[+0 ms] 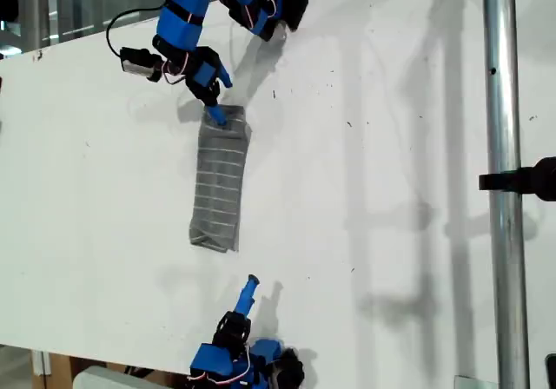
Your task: Grasp corners of a towel and fold twice.
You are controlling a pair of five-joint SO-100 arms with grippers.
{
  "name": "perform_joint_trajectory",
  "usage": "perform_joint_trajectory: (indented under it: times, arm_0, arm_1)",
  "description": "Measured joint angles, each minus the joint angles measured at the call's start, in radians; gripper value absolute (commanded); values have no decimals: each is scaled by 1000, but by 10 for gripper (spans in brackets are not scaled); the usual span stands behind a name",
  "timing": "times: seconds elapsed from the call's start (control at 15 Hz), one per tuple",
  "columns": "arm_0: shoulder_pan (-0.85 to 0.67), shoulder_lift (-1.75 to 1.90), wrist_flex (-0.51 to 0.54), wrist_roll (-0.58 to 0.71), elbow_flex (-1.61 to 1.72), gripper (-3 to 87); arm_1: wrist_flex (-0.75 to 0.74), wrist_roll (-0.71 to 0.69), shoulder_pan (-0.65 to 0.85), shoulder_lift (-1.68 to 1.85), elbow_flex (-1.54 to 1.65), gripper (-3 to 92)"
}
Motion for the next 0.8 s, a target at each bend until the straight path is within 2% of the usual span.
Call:
perform_joint_trajectory:
  times: [0.27, 0.47, 0.6, 0.8]
  arm_0:
    - [2, 8, 0, -11, 0, 468]
    - [14, 28, 0, -15, 9, 468]
    - [14, 46, 0, -15, 15, 468]
    - [20, 67, 0, -15, 15, 468]
  arm_1:
    - [-192, 0, 0, -250, -31, 424]
    - [-121, -12, -44, -612, -313, 394]
    - [-120, -26, -74, -675, -396, 312]
    - [-213, -26, -104, -680, -430, 150]
